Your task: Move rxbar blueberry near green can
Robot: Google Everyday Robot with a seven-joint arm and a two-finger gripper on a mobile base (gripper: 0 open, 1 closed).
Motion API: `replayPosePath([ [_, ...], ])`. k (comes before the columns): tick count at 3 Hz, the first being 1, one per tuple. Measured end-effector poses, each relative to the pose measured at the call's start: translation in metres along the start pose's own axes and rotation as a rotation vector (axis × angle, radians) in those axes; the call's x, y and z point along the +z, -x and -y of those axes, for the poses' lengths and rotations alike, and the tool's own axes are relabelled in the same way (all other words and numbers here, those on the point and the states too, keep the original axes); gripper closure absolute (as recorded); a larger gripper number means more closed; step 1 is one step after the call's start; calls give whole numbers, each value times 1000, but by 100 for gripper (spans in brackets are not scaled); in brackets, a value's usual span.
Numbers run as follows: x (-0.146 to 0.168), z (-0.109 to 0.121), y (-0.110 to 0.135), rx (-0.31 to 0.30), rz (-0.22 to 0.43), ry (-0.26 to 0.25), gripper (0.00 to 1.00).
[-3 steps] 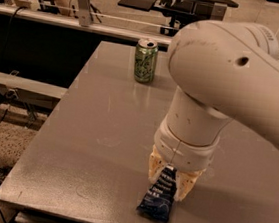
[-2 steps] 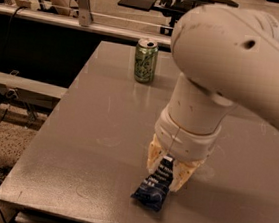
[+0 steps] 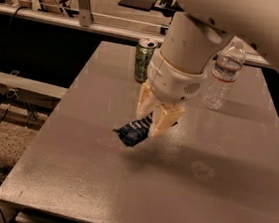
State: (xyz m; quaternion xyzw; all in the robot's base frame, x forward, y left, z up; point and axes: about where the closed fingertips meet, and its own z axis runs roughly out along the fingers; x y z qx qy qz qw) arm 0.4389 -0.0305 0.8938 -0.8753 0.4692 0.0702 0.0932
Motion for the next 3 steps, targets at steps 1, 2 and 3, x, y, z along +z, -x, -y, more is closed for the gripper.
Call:
replayPosePath([
  [1,-13,28,0,124,50,-42,100],
  [2,-16,31,1,139,51,-58,100],
  [3,-18,36,-7,172,8,-92,100],
])
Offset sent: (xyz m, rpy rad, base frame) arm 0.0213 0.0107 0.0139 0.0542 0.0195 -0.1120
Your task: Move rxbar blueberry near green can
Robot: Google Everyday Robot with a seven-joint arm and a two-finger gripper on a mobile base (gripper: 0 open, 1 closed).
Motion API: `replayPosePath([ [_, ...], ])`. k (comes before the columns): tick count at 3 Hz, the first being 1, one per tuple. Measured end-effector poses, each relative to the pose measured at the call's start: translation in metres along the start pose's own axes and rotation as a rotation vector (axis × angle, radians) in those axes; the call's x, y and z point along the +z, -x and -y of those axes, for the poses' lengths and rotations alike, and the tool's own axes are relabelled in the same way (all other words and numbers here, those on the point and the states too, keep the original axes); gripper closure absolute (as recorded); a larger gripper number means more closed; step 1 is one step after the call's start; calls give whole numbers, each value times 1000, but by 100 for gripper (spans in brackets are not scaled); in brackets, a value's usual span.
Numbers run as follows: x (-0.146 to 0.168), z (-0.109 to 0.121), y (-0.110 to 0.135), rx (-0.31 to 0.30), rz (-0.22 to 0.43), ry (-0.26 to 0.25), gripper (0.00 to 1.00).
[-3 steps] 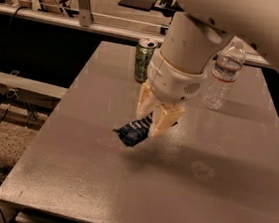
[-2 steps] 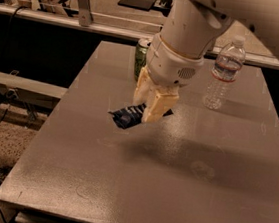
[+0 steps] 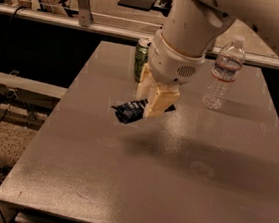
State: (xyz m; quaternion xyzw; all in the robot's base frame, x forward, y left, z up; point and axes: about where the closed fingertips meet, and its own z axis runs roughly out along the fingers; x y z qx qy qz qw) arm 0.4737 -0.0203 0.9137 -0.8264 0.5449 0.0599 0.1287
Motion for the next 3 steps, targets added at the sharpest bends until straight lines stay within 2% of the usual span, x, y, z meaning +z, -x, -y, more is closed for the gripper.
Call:
replayPosePath([
  [2,-12,44,-36,86,-121,-122,100],
  [3,-11,67,-50,96,-118,-156,100],
])
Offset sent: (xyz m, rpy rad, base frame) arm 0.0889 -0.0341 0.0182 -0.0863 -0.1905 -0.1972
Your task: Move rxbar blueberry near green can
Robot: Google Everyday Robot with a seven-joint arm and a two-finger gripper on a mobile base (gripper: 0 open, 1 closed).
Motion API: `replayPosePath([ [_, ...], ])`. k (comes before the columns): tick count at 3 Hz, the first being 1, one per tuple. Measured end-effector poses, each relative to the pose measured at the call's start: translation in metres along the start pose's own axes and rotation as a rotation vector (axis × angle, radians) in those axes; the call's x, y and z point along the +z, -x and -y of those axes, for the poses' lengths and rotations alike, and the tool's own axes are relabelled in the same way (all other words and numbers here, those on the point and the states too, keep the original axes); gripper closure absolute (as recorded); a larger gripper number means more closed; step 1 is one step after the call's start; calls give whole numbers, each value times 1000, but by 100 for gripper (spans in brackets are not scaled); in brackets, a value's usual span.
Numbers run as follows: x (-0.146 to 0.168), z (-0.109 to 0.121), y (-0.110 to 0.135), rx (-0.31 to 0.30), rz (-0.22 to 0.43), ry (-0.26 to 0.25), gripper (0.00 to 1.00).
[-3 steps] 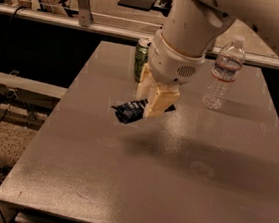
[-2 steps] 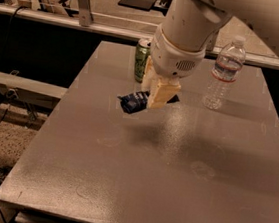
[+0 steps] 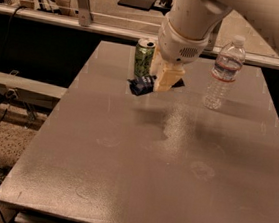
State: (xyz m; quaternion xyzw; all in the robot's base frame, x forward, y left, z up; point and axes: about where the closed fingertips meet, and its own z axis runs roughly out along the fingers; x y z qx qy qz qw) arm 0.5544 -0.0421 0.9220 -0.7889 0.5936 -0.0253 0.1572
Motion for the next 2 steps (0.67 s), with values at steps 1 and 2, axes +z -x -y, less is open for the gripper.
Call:
replayPosePath([
  [1,14,19,-7,3,19,-11,100],
  [2,33,35,-15,10,18,-19,74],
])
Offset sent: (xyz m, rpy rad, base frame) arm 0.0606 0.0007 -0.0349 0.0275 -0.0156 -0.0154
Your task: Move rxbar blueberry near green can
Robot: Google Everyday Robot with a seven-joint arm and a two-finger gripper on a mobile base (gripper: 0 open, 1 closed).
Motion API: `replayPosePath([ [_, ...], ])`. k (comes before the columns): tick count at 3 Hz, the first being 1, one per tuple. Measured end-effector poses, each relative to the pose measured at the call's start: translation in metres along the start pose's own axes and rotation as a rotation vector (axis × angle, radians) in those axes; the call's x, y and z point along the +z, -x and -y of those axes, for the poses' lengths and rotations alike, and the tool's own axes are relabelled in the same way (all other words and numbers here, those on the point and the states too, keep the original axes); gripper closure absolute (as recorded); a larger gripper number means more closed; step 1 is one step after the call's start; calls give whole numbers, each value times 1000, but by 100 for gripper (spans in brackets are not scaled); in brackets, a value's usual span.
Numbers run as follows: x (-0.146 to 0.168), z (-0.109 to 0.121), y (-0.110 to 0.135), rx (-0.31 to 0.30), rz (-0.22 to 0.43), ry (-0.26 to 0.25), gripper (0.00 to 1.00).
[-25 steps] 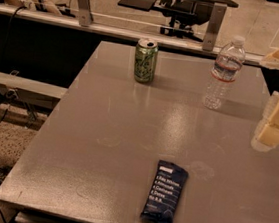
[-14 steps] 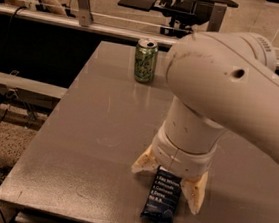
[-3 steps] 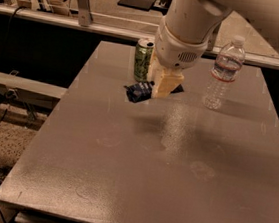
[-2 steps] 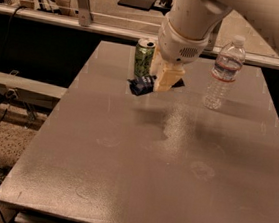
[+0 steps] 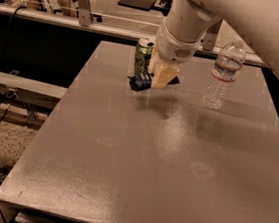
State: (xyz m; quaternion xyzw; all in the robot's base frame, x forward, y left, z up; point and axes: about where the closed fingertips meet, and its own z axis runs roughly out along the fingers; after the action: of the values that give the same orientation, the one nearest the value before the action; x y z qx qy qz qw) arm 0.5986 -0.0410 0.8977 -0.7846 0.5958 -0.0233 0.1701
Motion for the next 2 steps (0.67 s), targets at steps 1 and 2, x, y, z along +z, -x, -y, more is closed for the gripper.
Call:
replayPosePath([
  [1,10,6,-7,7,-6,-2,51],
  [2,16,7,-14,16,-7,-2,28],
])
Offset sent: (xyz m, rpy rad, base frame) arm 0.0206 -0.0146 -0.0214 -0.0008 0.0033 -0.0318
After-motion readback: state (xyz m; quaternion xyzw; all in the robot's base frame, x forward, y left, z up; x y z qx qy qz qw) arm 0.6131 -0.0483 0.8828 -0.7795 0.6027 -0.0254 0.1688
